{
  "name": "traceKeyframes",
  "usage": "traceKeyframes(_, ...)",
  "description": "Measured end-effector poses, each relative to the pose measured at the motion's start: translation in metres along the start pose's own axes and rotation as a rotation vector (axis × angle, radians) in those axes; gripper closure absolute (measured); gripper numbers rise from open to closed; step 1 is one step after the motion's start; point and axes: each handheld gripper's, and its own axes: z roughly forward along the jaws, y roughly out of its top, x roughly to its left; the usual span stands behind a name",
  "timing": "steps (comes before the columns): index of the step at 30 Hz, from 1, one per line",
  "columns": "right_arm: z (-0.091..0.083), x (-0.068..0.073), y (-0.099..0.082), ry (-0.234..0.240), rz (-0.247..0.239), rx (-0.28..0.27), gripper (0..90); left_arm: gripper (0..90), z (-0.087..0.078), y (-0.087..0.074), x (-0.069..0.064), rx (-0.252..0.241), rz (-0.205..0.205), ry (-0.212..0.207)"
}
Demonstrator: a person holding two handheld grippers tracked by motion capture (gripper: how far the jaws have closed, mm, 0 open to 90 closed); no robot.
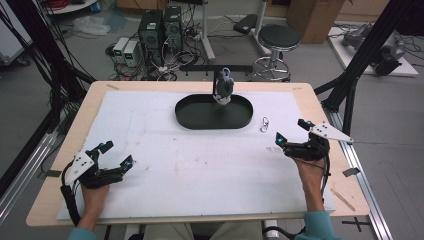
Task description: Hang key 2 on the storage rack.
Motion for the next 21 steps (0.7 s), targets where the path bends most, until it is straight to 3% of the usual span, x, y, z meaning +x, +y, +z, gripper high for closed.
traceKeyframes(12,0.012,-0.010,0.021,0.015,-0.027,0.109,0.8,11.0,0.000,0.000,0.000,-0.002,0.001,0.000)
traceKeyframes(21,0.037,-0.024,0.039,0.015,-0.032,0.225,0.8,11.0,0.000,0.000,0.000,-0.003,-0.003,0.002)
